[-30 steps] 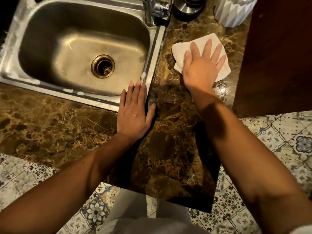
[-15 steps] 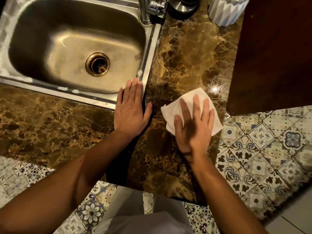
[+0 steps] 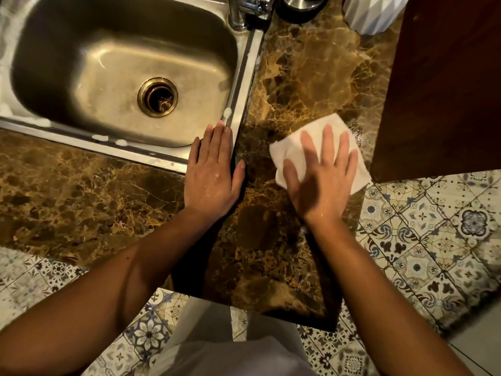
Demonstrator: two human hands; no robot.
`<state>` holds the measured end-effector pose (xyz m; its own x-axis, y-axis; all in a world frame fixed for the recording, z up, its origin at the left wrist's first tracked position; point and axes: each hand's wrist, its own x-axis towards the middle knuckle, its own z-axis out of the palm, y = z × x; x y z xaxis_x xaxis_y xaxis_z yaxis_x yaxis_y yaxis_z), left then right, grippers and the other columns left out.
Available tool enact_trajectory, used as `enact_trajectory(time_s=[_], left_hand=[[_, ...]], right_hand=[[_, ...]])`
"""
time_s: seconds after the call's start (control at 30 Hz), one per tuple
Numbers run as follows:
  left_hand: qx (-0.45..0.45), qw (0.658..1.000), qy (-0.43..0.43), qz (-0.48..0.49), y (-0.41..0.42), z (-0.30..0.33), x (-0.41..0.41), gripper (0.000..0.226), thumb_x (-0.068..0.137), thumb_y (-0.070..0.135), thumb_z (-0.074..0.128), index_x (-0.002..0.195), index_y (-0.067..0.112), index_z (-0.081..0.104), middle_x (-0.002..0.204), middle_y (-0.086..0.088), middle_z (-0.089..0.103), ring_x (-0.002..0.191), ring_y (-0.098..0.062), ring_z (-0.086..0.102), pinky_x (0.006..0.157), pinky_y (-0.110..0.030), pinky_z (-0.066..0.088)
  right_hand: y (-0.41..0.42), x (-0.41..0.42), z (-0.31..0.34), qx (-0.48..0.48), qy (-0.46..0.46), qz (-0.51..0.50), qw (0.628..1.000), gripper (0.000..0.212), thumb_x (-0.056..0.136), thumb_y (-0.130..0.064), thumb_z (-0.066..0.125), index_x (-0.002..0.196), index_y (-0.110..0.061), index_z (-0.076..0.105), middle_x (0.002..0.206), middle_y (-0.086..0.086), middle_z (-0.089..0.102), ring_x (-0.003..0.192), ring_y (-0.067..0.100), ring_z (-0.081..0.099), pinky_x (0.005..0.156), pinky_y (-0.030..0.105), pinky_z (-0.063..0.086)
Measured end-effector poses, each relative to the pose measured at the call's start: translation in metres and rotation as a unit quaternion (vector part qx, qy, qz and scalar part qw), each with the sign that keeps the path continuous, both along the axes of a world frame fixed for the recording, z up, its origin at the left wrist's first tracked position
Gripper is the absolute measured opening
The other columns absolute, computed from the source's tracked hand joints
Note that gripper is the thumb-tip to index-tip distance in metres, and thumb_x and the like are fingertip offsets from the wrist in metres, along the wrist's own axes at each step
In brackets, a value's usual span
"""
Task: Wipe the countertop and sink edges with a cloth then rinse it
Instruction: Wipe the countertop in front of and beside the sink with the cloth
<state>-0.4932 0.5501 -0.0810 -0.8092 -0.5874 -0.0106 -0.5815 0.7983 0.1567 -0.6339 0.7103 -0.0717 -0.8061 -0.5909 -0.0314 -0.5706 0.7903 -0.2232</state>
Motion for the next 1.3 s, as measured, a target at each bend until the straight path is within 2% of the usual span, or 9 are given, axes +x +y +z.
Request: enact_trajectory(time_s=[0.13,0.27,0.43,0.6,0.77,0.9,1.03,1.2,1.3], left_hand=[[-0.003,1.000,-0.003,0.000,-0.001,0.000,0.000,0.068,0.109,0.044,0.033,0.164,0.007,0.018,0.172,-0.013,0.018,0.160,-0.026,0.015,0.130,-0.046,0.014],[0.000,1.000,0.003,-0.001,-0.001,0.001,0.001,0.067,0.109,0.043,0.034,0.164,0.007,0.020,0.172,-0.013,0.021,0.160,-0.027,0.018,0.130,-0.047,0.016],[0.004,1.000,0.001,-0.002,0.000,0.003,0.000,0.067,0.109,0.043,0.031,0.164,0.006,0.021,0.172,-0.013,0.022,0.160,-0.026,0.018,0.129,-0.048,0.016],[0.003,1.000,-0.003,-0.003,0.001,0.005,-0.001,0.064,0.109,0.041,0.030,0.162,0.006,0.024,0.171,-0.013,0.024,0.159,-0.026,0.019,0.129,-0.048,0.017],[0.003,1.000,-0.005,-0.003,0.001,0.007,-0.002,0.063,0.108,0.041,0.030,0.161,0.006,0.026,0.169,-0.013,0.027,0.158,-0.028,0.022,0.129,-0.048,0.018],[0.003,1.000,0.000,-0.003,0.001,0.007,-0.002,0.063,0.109,0.041,0.031,0.161,0.006,0.026,0.169,-0.013,0.027,0.158,-0.028,0.022,0.129,-0.048,0.018],[0.004,1.000,0.013,-0.003,0.000,0.005,-0.001,0.063,0.109,0.040,0.031,0.162,0.006,0.026,0.170,-0.014,0.026,0.158,-0.028,0.022,0.129,-0.049,0.018],[0.008,1.000,0.019,0.000,0.001,0.002,0.000,0.064,0.110,0.040,0.032,0.163,0.007,0.022,0.171,-0.014,0.024,0.159,-0.028,0.020,0.130,-0.047,0.016],[0.006,1.000,0.022,-0.002,0.000,0.002,0.000,0.064,0.110,0.040,0.032,0.163,0.006,0.024,0.171,-0.014,0.023,0.160,-0.028,0.019,0.130,-0.047,0.015]], right_hand=[[-0.040,-0.050,0.000,0.033,-0.022,0.014,0.999,0.068,0.102,-0.064,0.028,0.162,-0.032,0.028,0.173,0.009,0.012,0.159,0.038,0.003,0.128,0.055,0.003],[-0.072,-0.093,0.002,-0.002,-0.012,0.036,0.999,0.067,0.103,-0.061,0.027,0.161,-0.029,0.032,0.172,0.012,0.017,0.158,0.041,0.007,0.127,0.057,0.004],[-0.089,-0.116,0.006,0.013,-0.022,0.048,0.999,0.065,0.104,-0.059,0.027,0.161,-0.029,0.030,0.172,0.013,0.015,0.158,0.043,0.006,0.127,0.058,0.003],[-0.054,-0.082,0.005,0.004,-0.011,0.080,0.997,0.061,0.105,-0.060,0.028,0.158,-0.033,0.038,0.171,0.010,0.021,0.158,0.039,0.010,0.127,0.055,0.008],[0.014,-0.021,0.011,0.019,-0.028,0.105,0.994,0.057,0.107,-0.059,0.031,0.158,-0.033,0.037,0.171,0.011,0.020,0.159,0.037,0.008,0.128,0.052,0.005],[0.064,0.037,0.015,0.048,-0.042,0.103,0.993,0.060,0.106,-0.057,0.030,0.161,-0.032,0.032,0.172,0.011,0.017,0.159,0.037,0.005,0.128,0.055,0.009],[0.099,0.081,0.015,0.050,-0.040,0.091,0.994,0.058,0.104,-0.049,0.043,0.158,-0.028,0.039,0.172,0.010,0.019,0.160,0.037,0.006,0.126,0.060,0.015],[0.104,0.095,0.013,0.049,-0.025,0.084,0.995,0.059,0.105,-0.052,0.041,0.159,-0.028,0.039,0.170,0.011,0.024,0.159,0.037,0.012,0.125,0.060,0.018],[0.089,0.082,0.010,0.061,-0.012,0.092,0.994,0.060,0.106,-0.054,0.037,0.160,-0.027,0.036,0.171,0.012,0.021,0.159,0.038,0.010,0.125,0.060,0.017]])
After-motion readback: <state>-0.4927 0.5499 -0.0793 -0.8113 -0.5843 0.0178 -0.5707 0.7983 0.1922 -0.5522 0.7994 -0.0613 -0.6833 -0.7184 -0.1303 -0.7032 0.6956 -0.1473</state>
